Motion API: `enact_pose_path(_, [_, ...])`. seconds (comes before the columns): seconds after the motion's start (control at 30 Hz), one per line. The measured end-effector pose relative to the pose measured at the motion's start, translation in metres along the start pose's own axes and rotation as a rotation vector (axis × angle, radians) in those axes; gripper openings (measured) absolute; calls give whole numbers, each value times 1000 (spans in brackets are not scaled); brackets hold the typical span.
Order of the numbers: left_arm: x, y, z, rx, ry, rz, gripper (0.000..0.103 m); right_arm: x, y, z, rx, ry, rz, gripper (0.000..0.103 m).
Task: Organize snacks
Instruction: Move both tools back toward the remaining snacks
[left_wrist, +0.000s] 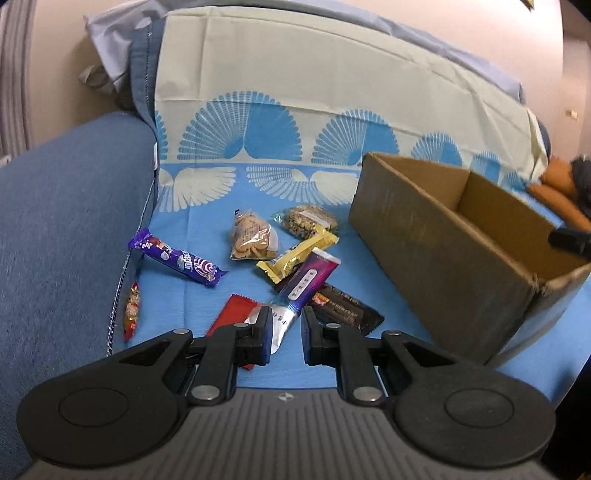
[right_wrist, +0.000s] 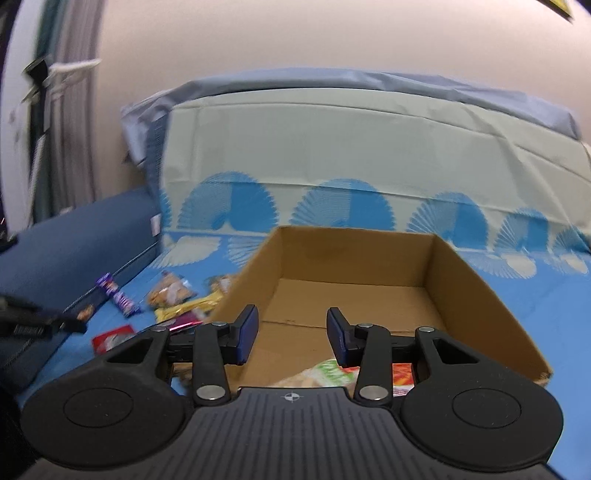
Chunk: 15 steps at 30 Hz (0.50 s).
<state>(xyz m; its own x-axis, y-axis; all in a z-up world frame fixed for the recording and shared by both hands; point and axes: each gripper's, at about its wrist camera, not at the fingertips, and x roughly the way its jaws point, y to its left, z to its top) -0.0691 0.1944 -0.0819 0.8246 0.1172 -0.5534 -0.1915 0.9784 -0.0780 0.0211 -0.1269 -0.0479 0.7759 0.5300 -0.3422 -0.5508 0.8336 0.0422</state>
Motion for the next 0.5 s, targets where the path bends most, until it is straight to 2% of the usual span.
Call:
enact_pose_path(0.2, [-4,19,4,-139,-23,-2,18,15,48,14,-60,54,64,41])
enact_pose_path(0.3, [-6,25,5,-174,-35,3,18,29,81,28,-54,63,108,41])
enact_pose_path(0.4, [-11,28,4,-193,-57,11,21,56,117,38,-97,124,131,42])
enact_pose_path(0.5, [-11,34,4,-226,-58,19,24,88,146,38,-139,179,123,56])
